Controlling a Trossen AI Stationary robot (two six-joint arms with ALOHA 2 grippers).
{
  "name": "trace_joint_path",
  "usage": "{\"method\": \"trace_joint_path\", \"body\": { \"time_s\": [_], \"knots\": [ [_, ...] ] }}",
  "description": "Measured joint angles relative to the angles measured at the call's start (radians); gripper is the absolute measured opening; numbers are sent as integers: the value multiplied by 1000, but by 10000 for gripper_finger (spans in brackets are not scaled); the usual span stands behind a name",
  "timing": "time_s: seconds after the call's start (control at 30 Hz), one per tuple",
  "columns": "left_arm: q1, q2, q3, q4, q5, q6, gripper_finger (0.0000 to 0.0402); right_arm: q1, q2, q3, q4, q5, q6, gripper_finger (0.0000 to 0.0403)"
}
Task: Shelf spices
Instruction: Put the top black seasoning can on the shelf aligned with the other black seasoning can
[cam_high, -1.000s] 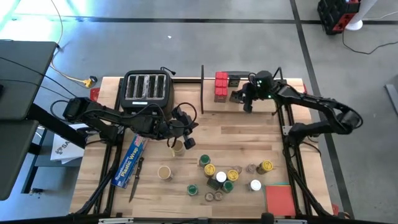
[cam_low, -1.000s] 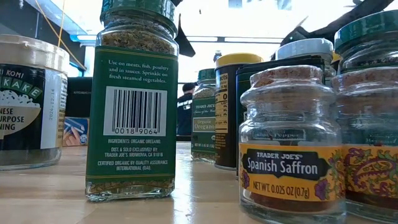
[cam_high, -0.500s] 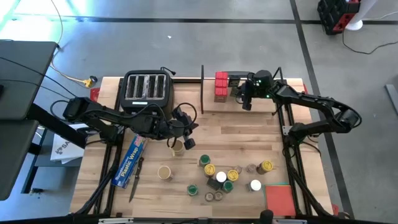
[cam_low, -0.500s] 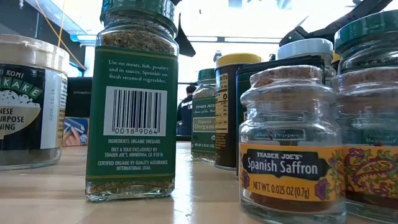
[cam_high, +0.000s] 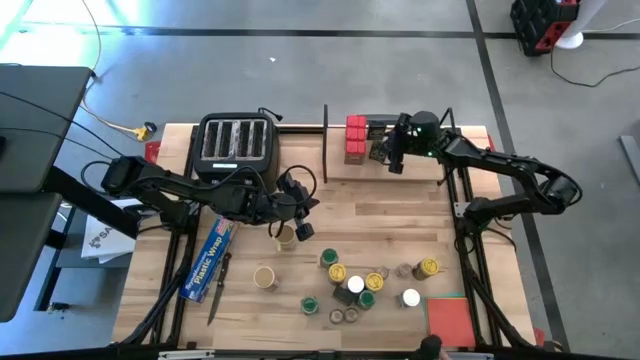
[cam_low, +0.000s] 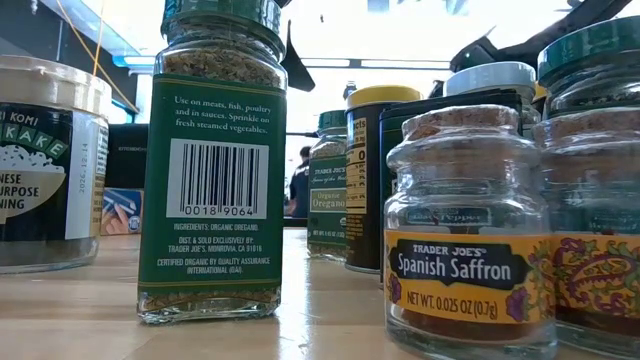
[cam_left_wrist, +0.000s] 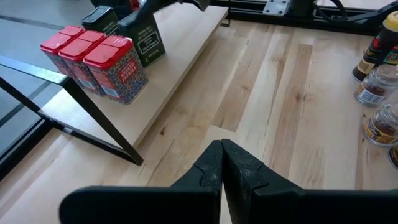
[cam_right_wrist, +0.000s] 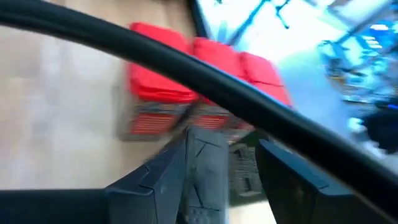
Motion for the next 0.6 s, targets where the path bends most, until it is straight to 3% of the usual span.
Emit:
{"method": "trace_joint_path", "body": {
  "time_s": [0.13, 0.3, 0.4, 0.6],
  "knots": [
    [0, 0, 0, 0, 1, 0, 0, 32, -46, 0, -3, 115, -1, 192],
    [0, 0, 0, 0, 1, 0, 0, 102, -133, 1, -64, 119, 60, 193],
    [0, 0, 0, 0, 1, 0, 0, 157, -161, 1, -128, 119, 177, 193],
    [0, 0, 0, 0, 1, 0, 0, 212, -112, 1, -290, 80, 351, 159]
  ]
}}
